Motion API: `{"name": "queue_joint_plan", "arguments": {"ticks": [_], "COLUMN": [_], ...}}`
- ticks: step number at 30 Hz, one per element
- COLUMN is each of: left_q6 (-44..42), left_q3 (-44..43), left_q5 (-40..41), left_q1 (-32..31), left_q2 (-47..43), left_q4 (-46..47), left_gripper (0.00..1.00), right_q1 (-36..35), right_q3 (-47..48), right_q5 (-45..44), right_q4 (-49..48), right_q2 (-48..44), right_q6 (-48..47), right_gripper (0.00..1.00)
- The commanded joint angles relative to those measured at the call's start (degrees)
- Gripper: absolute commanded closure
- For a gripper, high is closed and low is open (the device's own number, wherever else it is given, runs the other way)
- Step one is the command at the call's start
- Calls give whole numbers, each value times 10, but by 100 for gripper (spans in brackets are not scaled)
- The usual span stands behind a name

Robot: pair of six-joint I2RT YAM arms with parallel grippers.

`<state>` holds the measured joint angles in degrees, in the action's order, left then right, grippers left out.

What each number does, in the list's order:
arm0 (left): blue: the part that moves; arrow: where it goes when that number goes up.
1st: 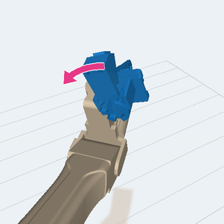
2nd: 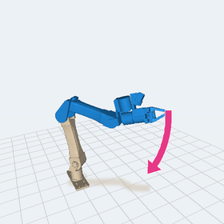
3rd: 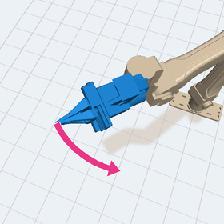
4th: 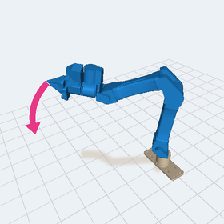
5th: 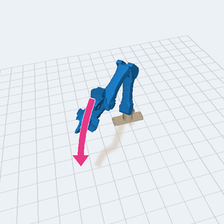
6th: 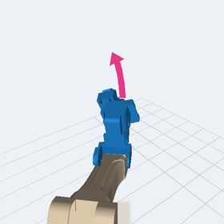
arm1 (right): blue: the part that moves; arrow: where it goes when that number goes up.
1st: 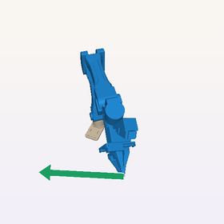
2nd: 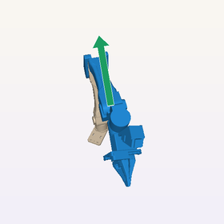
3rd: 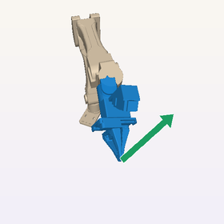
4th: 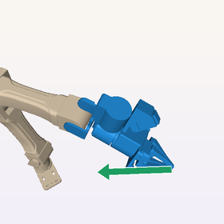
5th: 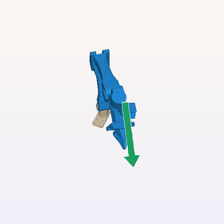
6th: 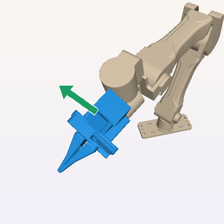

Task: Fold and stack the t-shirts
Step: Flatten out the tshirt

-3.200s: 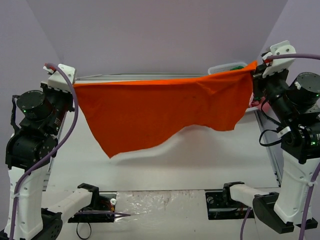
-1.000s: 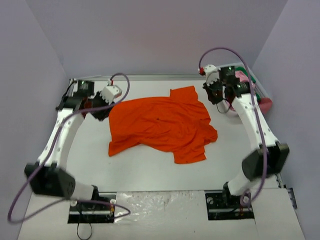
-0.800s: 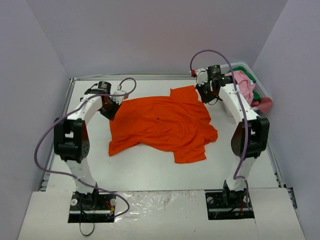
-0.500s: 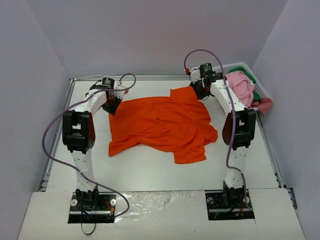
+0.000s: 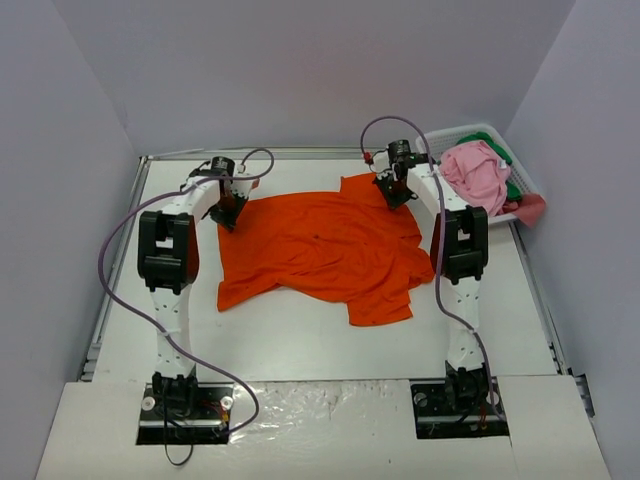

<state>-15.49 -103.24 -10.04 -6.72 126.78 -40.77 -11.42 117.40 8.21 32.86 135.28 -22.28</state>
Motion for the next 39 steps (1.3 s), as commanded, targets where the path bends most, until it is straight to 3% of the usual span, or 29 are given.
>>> {"name": "queue_joint_plan", "arguments": {"ticks": [1,10,14,23,26,39], "left_q6": [21,34,34,25,17,2], "left_q3": [-26,-44,-91,-326,-420,-485], "left_q5": [6,34,68,115,138,224], "left_q1": [2,0,1,3,3,-3], "left_q2": [-9,23,64,197,243,278], "left_q4": [-20,-33,-50,-129,-142,-21], "left_gripper": [98,98,98,98,98,98], "right_q1": [-7,-8,-7,-4,-4,-6], "right_q3": [31,60,103,270,280,310], "right_q5": [-6,-9,-14,-54,-73,-203], "right_q4": [9,9,10,5,-40,-190], "right_q2": [15,56,98,205,221,275], "right_q6": [7,7,10,16,16,29], "right_gripper": [100,100,100,100,100,100]}}
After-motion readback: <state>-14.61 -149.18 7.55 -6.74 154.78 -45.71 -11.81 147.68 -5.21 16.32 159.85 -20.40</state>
